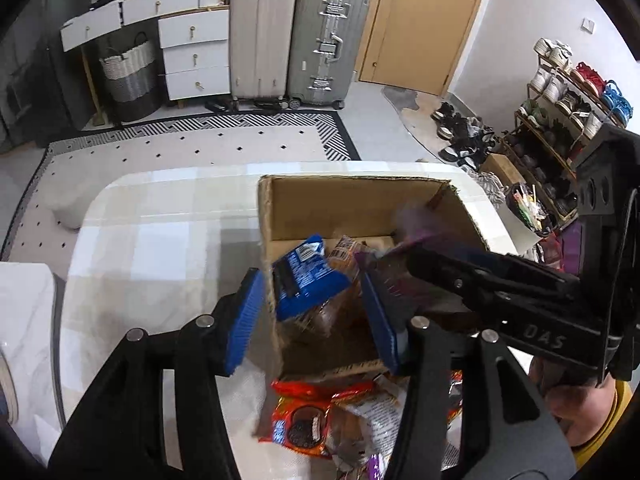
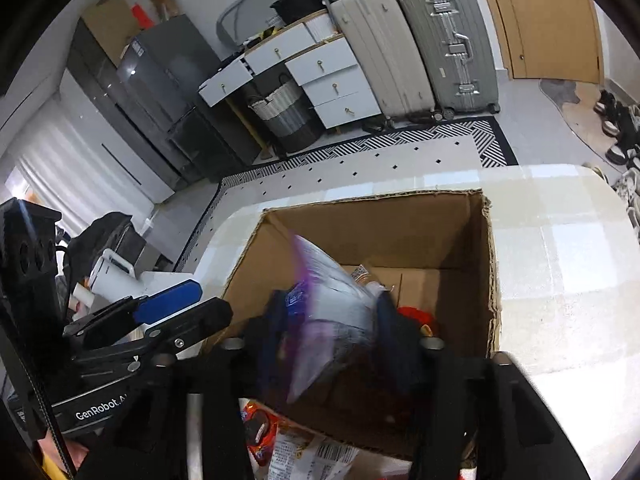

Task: Organize snacks
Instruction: 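Open both tools to drop the cookie pack and purple-white bag into the box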

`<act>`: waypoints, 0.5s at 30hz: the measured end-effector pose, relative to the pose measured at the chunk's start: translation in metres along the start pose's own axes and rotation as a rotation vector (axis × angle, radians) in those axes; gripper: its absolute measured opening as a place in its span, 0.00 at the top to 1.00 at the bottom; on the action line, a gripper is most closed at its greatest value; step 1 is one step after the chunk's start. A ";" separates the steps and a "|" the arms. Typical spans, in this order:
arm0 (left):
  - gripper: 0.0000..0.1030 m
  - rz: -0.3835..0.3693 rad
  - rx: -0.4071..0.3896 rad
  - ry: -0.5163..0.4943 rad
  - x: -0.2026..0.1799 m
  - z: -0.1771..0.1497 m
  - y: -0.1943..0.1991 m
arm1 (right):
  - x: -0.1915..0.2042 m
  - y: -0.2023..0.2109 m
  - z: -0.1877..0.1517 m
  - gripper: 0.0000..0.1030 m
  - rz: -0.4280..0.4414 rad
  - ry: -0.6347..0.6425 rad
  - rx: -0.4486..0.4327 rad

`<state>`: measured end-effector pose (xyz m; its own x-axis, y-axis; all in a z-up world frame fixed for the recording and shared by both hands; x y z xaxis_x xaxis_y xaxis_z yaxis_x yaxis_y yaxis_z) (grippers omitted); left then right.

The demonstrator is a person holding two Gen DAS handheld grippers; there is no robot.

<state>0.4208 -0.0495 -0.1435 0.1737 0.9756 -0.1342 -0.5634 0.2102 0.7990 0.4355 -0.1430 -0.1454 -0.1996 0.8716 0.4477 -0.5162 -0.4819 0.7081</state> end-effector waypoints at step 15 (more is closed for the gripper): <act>0.24 0.028 -0.135 -0.001 -0.020 -0.035 0.118 | 0.048 0.128 -0.010 0.48 -0.036 0.094 -0.227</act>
<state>0.3231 -0.0418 -0.0672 0.1570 0.9812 -0.1124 -0.6715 0.1895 0.7163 0.3513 -0.1616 -0.0386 -0.2489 0.8977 0.3636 -0.6964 -0.4268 0.5769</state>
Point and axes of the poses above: each gripper's, at about its wrist camera, not at the fingertips, and y roughly against the way its jaws point, x to its left, z to its top, the point moved 9 cm from there along -y, roughly the way its jaws point, and after that the axes turned 1 degree about x, right-handed, at the moved point
